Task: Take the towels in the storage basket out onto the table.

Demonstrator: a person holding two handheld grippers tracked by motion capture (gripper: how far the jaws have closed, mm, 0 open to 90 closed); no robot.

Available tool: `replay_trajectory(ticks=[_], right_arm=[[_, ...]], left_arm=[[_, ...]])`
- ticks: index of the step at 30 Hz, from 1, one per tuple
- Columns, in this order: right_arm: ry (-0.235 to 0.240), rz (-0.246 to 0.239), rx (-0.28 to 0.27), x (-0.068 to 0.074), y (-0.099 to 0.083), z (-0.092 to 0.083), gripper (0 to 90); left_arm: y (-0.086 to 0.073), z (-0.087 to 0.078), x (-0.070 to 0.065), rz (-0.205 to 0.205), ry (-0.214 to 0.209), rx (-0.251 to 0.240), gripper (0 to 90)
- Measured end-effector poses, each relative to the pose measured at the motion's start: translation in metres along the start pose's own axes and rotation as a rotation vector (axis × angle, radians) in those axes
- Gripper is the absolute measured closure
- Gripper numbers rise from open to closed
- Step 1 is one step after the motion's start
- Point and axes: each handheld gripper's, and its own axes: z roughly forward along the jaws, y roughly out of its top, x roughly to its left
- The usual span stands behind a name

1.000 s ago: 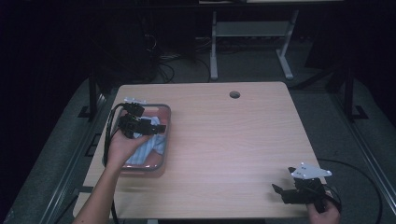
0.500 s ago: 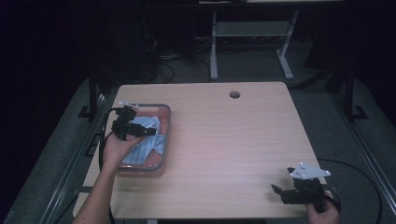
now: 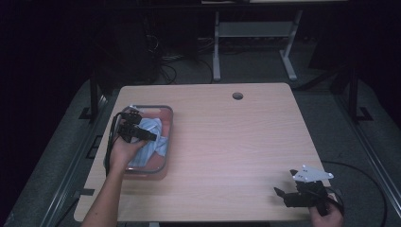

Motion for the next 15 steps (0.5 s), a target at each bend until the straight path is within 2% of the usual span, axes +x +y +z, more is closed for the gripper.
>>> replay_trajectory(ticks=[2, 5, 6, 7, 12, 13, 15], right_arm=[[0.001, -0.001, 0.001, 0.000, 0.000, 0.001, 13.9], [0.004, -0.002, 0.004, 0.001, 0.000, 0.002, 13.9], [0.004, 0.002, 0.004, 0.002, 0.000, 0.002, 13.9], [0.004, 0.000, 0.005, 0.001, 0.000, 0.002, 13.8], [0.003, 0.003, 0.008, 0.001, 0.001, 0.003, 13.9], [0.002, -0.002, 0.007, 0.001, 0.000, 0.003, 13.9], [0.001, -0.001, 0.008, 0.001, 0.000, 0.003, 13.9]], left_arm=[[0.000, 0.006, -0.003, 0.031, 0.041, 0.032, 30.4], [0.001, 0.013, -0.005, 0.041, 0.069, 0.085, 34.9], [0.001, 0.013, -0.005, 0.041, 0.069, 0.085, 38.0], [0.001, 0.016, -0.004, 0.053, 0.079, 0.116, 38.8], [0.004, 0.020, -0.005, 0.056, 0.089, 0.151, 42.7], [0.004, 0.022, -0.006, 0.072, 0.098, 0.164, 45.9], [0.003, 0.022, -0.006, 0.071, 0.098, 0.168, 47.5]])
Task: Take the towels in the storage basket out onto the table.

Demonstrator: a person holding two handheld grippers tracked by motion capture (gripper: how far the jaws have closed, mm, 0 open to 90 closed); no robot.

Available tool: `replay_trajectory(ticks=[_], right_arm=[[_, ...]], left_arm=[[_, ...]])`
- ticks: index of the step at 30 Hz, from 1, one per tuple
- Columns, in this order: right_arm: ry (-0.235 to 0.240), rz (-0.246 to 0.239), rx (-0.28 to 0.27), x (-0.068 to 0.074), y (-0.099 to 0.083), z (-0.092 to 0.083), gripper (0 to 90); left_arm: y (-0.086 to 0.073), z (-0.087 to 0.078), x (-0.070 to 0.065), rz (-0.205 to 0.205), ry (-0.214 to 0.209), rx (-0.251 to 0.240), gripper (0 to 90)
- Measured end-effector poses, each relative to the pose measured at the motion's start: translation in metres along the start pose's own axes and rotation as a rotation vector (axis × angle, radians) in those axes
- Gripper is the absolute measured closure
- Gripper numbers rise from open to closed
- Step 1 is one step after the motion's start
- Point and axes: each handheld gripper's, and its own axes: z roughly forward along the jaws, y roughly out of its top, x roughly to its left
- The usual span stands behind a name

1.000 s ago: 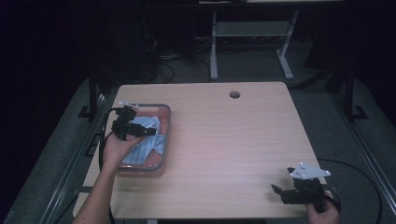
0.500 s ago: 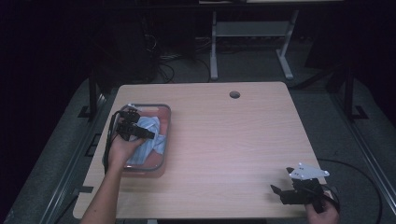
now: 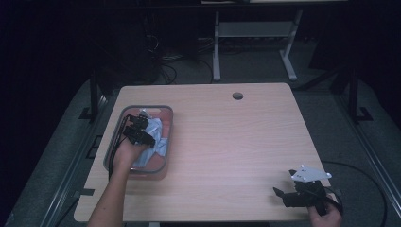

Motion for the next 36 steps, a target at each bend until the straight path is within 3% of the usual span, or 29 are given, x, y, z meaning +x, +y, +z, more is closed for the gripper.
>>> replay_trajectory(ticks=[8, 21, 29, 33, 34, 36], right_arm=[[0.001, -0.010, 0.004, 0.001, 0.001, 0.003, 13.9], [-0.003, -0.014, 0.014, 0.003, 0.003, 0.006, 13.9], [-0.010, -0.010, 0.010, 0.002, 0.002, 0.005, 13.9], [-0.019, -0.001, 0.007, 0.001, 0.002, 0.004, 13.9], [-0.018, -0.003, 0.007, 0.001, 0.002, 0.005, 13.9], [-0.019, -0.006, 0.007, 0.002, 0.002, 0.005, 13.9]], left_arm=[[-0.005, 0.002, 0.003, 0.003, -0.039, -0.013, 54.8], [-0.004, 0.001, 0.007, -0.012, -0.052, -0.012, 61.1], [-0.007, -0.008, 0.004, 0.033, -0.104, 0.006, 65.5], [-0.012, -0.015, 0.006, 0.035, -0.129, -0.019, 67.1], [-0.016, -0.019, 0.009, 0.032, -0.136, -0.066, 67.8], [-0.019, -0.022, 0.010, 0.014, -0.150, -0.092, 68.1]])
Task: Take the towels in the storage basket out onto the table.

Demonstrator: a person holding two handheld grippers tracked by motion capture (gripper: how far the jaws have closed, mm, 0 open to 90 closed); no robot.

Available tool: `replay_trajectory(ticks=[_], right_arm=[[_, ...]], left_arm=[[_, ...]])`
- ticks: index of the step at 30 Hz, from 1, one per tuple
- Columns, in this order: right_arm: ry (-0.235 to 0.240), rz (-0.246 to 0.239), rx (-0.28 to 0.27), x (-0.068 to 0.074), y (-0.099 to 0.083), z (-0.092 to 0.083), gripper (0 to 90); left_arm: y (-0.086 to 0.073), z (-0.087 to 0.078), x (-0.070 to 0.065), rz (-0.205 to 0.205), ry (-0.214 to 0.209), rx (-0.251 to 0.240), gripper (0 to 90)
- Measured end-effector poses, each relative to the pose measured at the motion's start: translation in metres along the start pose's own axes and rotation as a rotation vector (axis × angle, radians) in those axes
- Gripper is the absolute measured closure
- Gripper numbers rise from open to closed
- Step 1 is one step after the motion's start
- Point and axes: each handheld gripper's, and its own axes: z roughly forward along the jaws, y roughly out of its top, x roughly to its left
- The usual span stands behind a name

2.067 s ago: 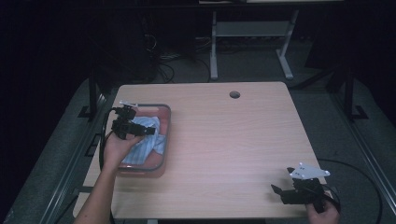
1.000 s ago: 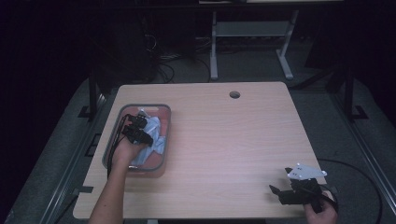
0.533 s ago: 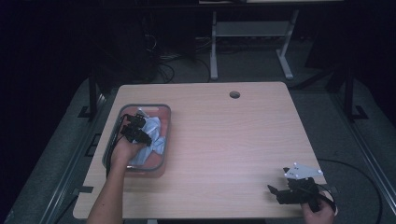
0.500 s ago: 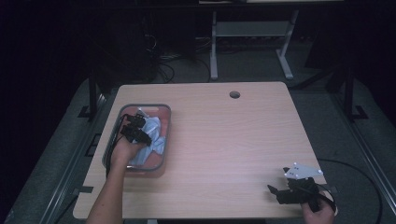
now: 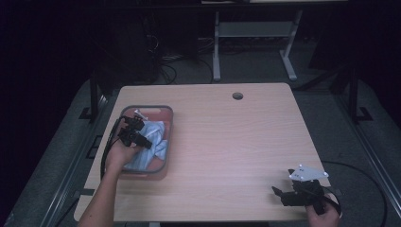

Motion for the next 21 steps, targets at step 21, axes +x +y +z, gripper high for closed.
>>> replay_trajectory(ticks=[21], right_arm=[[-0.032, -0.010, -0.026, -0.001, 0.001, -0.008, 13.9]], left_arm=[[-0.015, -0.050, -0.007, 0.018, -0.090, -0.214, 68.1]])
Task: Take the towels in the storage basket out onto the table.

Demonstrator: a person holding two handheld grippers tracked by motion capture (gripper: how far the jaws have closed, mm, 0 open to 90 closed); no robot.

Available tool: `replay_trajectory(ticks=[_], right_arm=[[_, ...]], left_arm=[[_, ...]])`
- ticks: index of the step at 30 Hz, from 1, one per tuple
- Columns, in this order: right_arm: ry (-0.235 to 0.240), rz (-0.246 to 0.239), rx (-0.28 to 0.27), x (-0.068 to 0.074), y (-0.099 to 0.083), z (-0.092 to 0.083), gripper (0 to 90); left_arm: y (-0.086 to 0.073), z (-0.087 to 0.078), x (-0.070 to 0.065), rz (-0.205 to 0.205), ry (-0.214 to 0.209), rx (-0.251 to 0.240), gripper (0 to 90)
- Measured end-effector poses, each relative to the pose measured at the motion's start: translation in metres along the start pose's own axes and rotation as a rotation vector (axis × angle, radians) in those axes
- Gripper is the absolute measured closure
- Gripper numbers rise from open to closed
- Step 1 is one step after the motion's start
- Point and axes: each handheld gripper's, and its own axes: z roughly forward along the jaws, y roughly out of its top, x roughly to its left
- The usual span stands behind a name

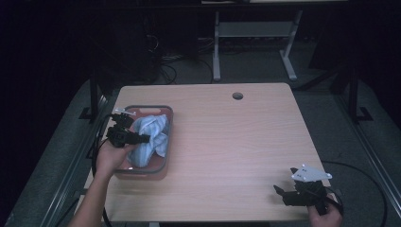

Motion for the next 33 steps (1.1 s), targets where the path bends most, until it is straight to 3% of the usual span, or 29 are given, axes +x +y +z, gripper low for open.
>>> replay_trajectory(ticks=[6, 12, 15, 33], right_arm=[[-0.002, 0.003, -0.002, -0.001, 0.000, -0.001, 13.9], [-0.003, -0.003, -0.003, -0.001, 0.000, -0.002, 13.9], [-0.007, -0.007, -0.007, -0.001, 0.000, -0.002, 13.9], [-0.009, -0.014, -0.005, 0.000, 0.002, -0.001, 13.9]], left_arm=[[-0.003, -0.013, 0.004, -0.035, -0.029, -0.049, 68.1], [0.000, -0.024, 0.004, -0.039, -0.038, -0.073, 68.1], [0.004, -0.034, 0.004, -0.047, -0.042, -0.115, 68.1], [0.016, -0.063, -0.002, -0.023, -0.054, -0.169, 68.1]])
